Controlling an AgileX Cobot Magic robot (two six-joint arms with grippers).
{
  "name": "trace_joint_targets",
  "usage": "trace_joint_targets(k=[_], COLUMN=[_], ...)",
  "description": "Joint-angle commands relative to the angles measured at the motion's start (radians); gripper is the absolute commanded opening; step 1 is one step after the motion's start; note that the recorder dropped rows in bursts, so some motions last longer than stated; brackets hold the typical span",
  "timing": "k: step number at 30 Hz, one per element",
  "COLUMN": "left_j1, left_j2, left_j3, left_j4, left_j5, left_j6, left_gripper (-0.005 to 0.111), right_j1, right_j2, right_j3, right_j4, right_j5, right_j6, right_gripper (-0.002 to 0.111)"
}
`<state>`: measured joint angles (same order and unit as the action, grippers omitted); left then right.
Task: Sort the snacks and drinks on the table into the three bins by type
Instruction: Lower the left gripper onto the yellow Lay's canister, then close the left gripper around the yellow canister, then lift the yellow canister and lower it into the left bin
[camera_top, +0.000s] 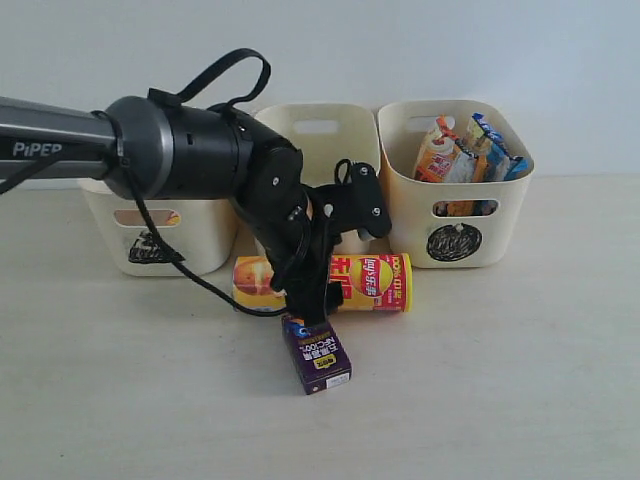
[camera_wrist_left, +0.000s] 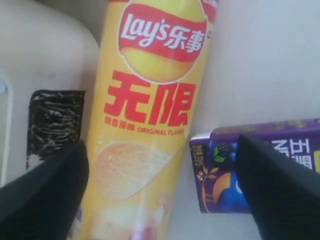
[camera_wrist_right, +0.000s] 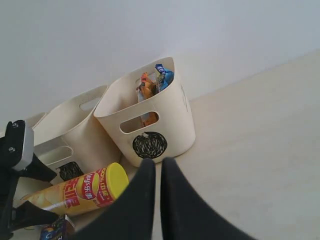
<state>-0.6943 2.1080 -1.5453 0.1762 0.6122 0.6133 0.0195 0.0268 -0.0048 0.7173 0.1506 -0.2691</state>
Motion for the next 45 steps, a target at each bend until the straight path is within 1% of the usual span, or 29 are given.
trace_joint_targets(k=[1, 11, 23, 24, 25, 28, 29, 32, 33, 35, 37, 39, 45], left_j1=[-0.017, -0.027, -0.027, -0.027, -0.027, -0.027, -0.027, -0.027, -0.027, -0.027, -0.027, -0.027, -0.025], left_j2=[0.042, 0.131, 0.19, 0.19, 0.192, 0.192, 0.191, 0.184, 0.176, 0.16, 0.136, 0.113, 0.025], left_j3=[-0.039, -0.122, -0.125, -0.127, -0.127, -0.135, -0.143, -0.173, -0.178, -0.19, -0.194, -0.194, -0.194], left_j4=[-0.004, -0.011, -0.011, -0.011, -0.011, -0.002, -0.002, -0.006, -0.006, -0.026, -0.062, -0.068, -0.145], left_j5=[-0.033, -0.062, -0.073, -0.073, -0.073, -0.073, -0.073, -0.068, -0.068, -0.066, -0.066, -0.055, 0.02], left_j6=[-0.038, -0.044, -0.018, -0.018, -0.018, -0.018, -0.018, -0.029, -0.032, -0.034, -0.034, -0.034, -0.034], left_gripper=[0.074, 0.074, 0.074, 0.073, 0.07, 0.051, 0.04, 0.018, 0.012, 0.004, 0.004, 0.004, 0.004], right_j1=[0.001, 0.001, 0.001, 0.001, 0.001, 0.001, 0.001, 0.001, 0.001, 0.001, 0.001, 0.001, 0.001], right_j2=[-0.003, -0.003, -0.003, -0.003, -0.003, -0.003, -0.003, -0.003, -0.003, -0.003, -0.003, -0.003, -0.005], right_j3=[0.005, 0.005, 0.005, 0.005, 0.005, 0.005, 0.005, 0.005, 0.005, 0.005, 0.005, 0.005, 0.005], right_j4=[-0.002, -0.002, -0.002, -0.002, -0.002, -0.002, -0.002, -0.002, -0.002, -0.002, -0.002, -0.002, -0.002], right_j5=[-0.003, -0.003, -0.003, -0.003, -0.003, -0.003, -0.003, -0.003, -0.003, -0.003, -0.003, -0.003, -0.003], right_j6=[-0.003, -0.003, -0.005, -0.005, -0.005, -0.003, -0.003, -0.005, -0.005, -0.005, -0.005, -0.005, -0.004], right_gripper=[0.0, 0.0, 0.0, 0.0, 0.0, 0.0, 0.0, 0.0, 0.0, 0.0, 0.0, 0.0, 0.0])
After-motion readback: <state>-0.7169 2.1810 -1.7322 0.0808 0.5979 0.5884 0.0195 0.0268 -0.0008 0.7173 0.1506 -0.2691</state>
